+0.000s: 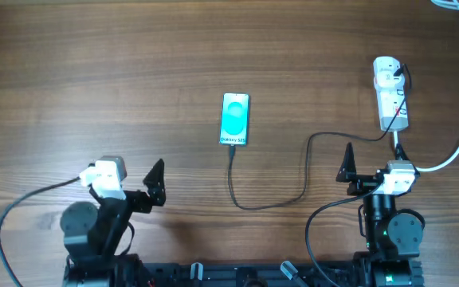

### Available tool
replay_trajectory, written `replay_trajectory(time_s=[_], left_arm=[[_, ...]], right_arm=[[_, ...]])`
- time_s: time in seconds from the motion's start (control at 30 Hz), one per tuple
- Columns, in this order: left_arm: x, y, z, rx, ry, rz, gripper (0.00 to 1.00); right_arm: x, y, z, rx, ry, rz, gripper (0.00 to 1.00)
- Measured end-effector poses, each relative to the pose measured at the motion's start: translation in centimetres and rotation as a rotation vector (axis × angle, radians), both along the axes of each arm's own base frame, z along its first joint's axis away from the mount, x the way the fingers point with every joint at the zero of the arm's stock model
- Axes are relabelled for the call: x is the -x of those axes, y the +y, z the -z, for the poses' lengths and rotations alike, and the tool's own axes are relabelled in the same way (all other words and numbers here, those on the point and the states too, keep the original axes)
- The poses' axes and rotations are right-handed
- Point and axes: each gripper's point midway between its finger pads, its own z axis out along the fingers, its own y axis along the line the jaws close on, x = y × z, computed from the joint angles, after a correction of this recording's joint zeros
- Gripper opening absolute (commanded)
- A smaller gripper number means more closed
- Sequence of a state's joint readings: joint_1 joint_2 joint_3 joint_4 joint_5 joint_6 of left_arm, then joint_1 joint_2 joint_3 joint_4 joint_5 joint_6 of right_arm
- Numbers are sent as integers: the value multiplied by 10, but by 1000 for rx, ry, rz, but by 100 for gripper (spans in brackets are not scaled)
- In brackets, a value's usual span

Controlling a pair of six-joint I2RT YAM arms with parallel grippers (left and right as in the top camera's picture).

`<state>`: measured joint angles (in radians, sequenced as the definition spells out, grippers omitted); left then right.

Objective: Plug charger to phone and switch on socket

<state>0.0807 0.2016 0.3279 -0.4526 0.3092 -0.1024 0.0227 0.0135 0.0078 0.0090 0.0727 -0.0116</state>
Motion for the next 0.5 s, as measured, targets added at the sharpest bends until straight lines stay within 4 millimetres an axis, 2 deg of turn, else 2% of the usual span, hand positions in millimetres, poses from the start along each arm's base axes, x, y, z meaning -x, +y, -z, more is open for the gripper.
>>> replay_trajectory(time_s=[0.13,0.3,0.5], left_arm=[[-8,-1,5,39,-135,-6,100],[-12,-8,-7,57,-263,13,100],[-16,11,-7,39,-272,-105,100]], right_arm=[[0,0,0,0,0,0,100],[0,0,0,0,0,0,100],[0,0,0,0,0,0,100]])
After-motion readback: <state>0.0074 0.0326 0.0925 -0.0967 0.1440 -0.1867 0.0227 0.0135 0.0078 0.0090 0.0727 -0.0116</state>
